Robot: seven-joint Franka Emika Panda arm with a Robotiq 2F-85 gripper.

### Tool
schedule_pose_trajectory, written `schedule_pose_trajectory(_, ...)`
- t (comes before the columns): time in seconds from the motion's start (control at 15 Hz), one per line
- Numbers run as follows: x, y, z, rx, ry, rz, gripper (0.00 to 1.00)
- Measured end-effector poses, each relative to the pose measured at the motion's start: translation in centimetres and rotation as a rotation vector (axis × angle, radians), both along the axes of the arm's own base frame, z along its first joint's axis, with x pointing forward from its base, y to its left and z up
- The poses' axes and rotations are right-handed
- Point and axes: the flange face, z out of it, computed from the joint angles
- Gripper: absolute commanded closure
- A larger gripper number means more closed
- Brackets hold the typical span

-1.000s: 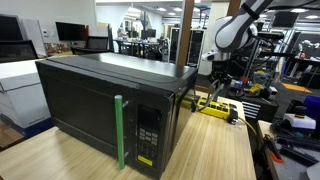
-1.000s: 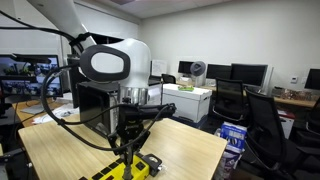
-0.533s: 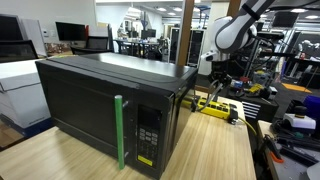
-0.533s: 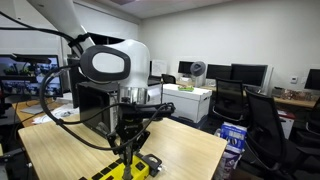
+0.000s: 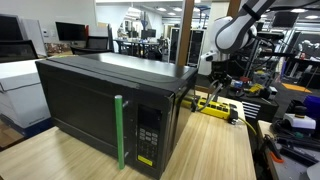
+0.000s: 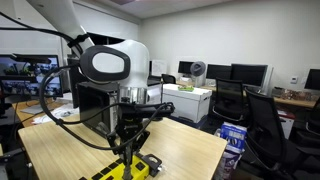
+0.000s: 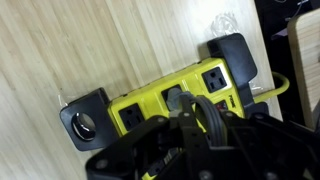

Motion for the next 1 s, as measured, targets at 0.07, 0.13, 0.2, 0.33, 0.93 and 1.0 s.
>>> schedule_pose_trajectory(0.07,0.0,0.1,0.0,-0.006,0.002,-0.002,0.97)
schedule_pose_trajectory(0.13,0.1,0.2,0.0,-0.012,0.006,-0.001,0.61)
schedule_pose_trajectory(0.2,0.2,0.3,-0.1,-0.019,0.010,0.001,0.60)
schedule_pose_trajectory(0.33,0.0,0.5,-0.3,-0.025,0.017,-0.007,0.48)
schedule_pose_trajectory(0.93,-1.2,1.1,-0.6,0.006,0.090,-0.069,0.00)
schedule_pose_trajectory(1.0,-1.4,1.2,-0.7,0.015,0.100,-0.079,0.00)
